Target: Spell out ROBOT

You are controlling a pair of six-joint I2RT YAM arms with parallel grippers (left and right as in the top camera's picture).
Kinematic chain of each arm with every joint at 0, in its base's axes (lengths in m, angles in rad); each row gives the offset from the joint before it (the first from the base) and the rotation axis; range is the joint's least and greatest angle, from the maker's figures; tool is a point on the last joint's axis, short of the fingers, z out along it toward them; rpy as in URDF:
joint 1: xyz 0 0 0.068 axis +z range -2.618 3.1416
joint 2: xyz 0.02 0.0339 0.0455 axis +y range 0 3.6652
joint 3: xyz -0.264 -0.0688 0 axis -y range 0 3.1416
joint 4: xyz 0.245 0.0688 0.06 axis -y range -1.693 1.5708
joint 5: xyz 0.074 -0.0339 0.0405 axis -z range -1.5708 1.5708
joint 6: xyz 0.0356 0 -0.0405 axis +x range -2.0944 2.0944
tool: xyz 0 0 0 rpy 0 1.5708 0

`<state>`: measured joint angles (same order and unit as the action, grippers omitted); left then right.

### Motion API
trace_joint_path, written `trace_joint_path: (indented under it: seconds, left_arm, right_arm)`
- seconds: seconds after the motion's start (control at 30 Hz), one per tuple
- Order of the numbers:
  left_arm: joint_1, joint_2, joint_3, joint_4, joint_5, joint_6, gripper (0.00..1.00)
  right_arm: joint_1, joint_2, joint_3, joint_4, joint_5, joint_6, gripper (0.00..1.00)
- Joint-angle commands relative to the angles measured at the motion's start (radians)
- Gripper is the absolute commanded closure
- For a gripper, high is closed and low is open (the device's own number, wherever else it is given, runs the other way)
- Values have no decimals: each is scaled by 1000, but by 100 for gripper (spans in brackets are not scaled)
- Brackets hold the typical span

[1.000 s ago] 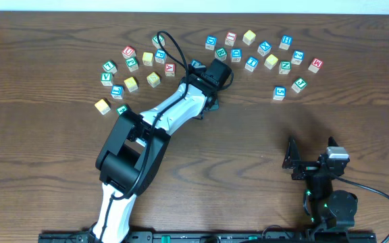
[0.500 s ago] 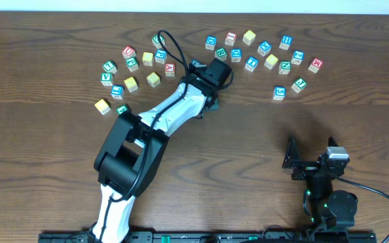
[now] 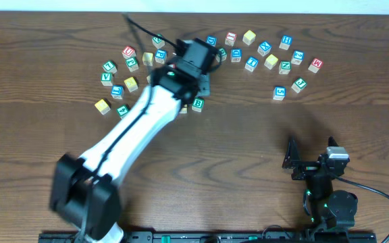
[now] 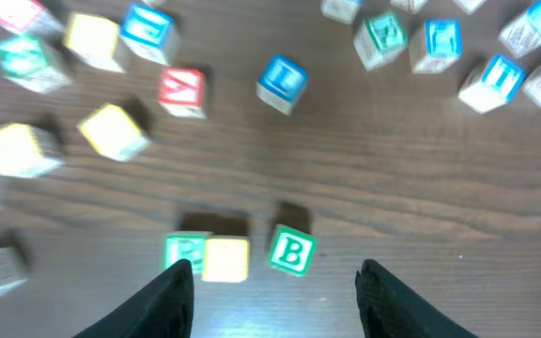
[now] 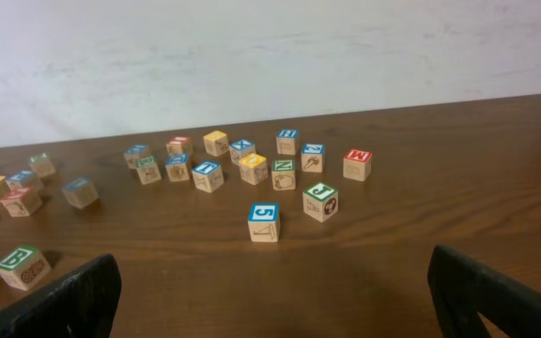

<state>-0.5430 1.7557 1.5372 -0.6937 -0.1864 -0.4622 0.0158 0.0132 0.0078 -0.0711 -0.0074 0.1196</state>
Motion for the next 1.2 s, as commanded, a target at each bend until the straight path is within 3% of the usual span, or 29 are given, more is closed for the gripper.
trace_joint_path:
  seconds: [0.0,0.33,0.87,1.17]
  left_arm:
    - [36,-56,10,-42,-9,24,45]
    - [131,-92,10,-164,-9,24,45]
    - [187,-92,10,-165,-9,51,45]
    - [205,-92,10,-162,-10,66,45]
  right_arm:
    - [-10,-2,-2,-4,0,-13,1]
    - [-10,-2,-2,-3,-3,-13,1]
    - [-10,8,5,101,-161,-9,1]
    - [-11,217,154,101,-165,-9,1]
